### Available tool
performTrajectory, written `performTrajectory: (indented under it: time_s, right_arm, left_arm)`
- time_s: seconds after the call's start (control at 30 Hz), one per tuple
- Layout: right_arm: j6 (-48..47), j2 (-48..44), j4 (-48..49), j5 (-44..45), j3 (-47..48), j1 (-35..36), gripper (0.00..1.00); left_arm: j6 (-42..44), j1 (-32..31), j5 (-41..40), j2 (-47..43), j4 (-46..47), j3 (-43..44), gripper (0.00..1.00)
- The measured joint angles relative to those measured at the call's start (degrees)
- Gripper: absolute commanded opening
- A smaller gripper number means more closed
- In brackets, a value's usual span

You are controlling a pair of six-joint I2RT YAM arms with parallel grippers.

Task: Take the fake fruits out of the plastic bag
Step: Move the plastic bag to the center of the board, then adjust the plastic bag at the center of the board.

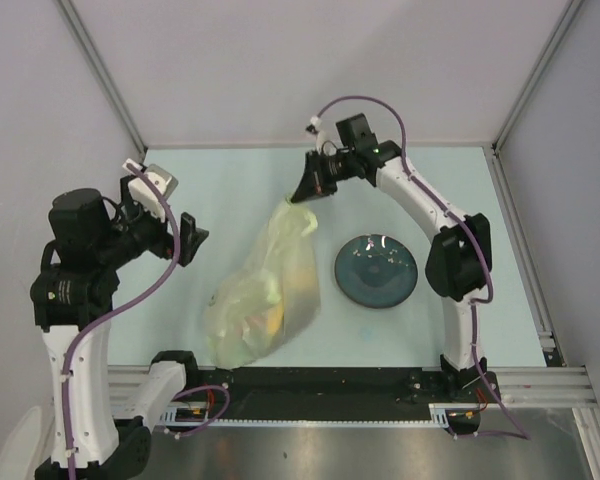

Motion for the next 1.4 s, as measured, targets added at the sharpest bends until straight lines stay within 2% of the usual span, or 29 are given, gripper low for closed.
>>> performTrajectory:
  time_s: [0.1,0.3,0.4,0.57,0.67,0.8,0.93,1.2,1.27,1.3,1.33,1.4]
  right_arm:
    - [1.97,8.13,3.65,-0.66,13.14,-2.32,0.0]
    - [5.38,18.23,8.28,-0.85,26.16,-4.13,0.0]
    - [6.12,23.34,10.4,-0.37,33.22,-4.5,0.0]
    - [6.93,24.04,11.34,-0.13,33.83,-5.38,0.0]
    - [7.5,23.98,11.82,-0.42,33.05,-6.78,0.0]
    - [7.82,23.65,11.93,-0.5,30.56,-9.38,0.0]
    - [7.98,23.37,11.63,-0.5,28.92,-11.41,0.0]
    - [8.02,22.88,11.76,-0.5,28.68,-12.07,0.0]
    - [8.02,22.88,11.74,-0.48,28.68,-11.89,0.0]
    - [8.02,22.88,11.74,-0.48,28.68,-11.8,0.0]
    - [8.02,22.88,11.76,-0.5,28.68,-11.76,0.0]
    - [8.02,22.88,11.74,-0.48,28.68,-11.76,0.0]
  left_arm:
    - [-3.34,0.0,5.35,0.57,1.75,0.33,1.0]
    - [-7.72,0.0,15.87,0.9,5.84,-0.22,1.0]
    - [-8.63,-2.54,19.12,3.58,7.98,0.02,1.0]
    - [-8.55,-9.64,20.04,12.68,10.27,4.83,1.0]
    - [-6.78,-15.89,16.9,18.08,11.39,7.17,1.0]
    - [-2.34,-23.21,13.38,23.61,11.37,11.21,0.94]
    - [3.08,-25.33,12.7,28.0,8.81,17.97,0.9]
    - [9.11,-28.92,10.73,28.28,7.96,15.96,0.89]
    - [9.9,-30.03,10.21,29.07,8.35,15.1,0.83]
    - [10.45,-30.64,9.64,29.46,8.98,14.1,0.76]
    - [10.78,-31.08,9.03,29.9,9.49,13.18,0.59]
    - [11.34,-31.61,7.82,30.84,10.6,11.34,0.4]
